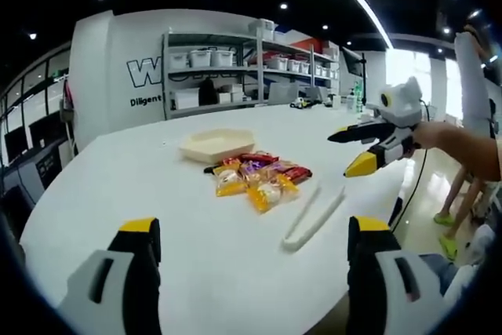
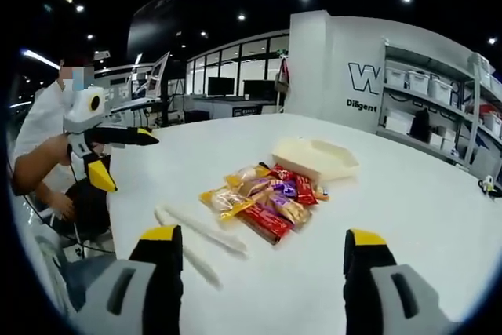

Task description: Place the target food into the container with the food tongs after gripping and lifting it, then release it inside without dropping or visibly crushing the food.

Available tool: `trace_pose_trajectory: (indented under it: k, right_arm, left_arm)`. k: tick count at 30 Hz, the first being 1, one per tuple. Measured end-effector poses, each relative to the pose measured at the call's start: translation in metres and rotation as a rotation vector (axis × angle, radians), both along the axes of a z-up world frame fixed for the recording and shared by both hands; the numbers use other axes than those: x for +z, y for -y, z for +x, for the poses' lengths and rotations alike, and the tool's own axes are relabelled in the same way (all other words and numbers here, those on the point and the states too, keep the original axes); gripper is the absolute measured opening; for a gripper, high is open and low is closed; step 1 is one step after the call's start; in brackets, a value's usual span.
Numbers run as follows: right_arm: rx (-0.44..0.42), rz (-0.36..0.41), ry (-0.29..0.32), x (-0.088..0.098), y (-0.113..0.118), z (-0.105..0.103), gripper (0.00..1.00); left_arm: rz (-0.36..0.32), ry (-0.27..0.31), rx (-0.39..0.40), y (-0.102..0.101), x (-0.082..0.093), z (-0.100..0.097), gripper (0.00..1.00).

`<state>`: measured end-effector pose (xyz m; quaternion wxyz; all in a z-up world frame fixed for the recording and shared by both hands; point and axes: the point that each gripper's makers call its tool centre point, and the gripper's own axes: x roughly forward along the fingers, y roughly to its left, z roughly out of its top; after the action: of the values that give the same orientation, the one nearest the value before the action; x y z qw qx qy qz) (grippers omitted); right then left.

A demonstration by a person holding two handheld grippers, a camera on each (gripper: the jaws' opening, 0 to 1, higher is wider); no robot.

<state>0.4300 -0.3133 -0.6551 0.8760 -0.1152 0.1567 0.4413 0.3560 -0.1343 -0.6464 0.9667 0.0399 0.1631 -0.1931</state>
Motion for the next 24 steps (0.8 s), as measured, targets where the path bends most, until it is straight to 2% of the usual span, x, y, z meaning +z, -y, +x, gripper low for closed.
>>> trace_pose_trajectory:
  k: [9,20,24]
  right_arm:
    - [0.033,-0.005,-0.002,-0.006,-0.001,-0.008,0.80]
    - [0.074,-0.033,0.011,-0.013,-0.001,-0.017,0.68]
    - [0.104,-0.035,-0.010,-0.020,-0.003,-0.024,0.63]
  left_arm:
    - [0.003,-0.004,-0.014,0.004,-0.003,0.000,0.98]
    - [0.009,-0.013,-0.030,0.009,-0.007,-0.001,0.98]
    - [0.009,-0.013,-0.034,0.011,-0.008,-0.002,0.98]
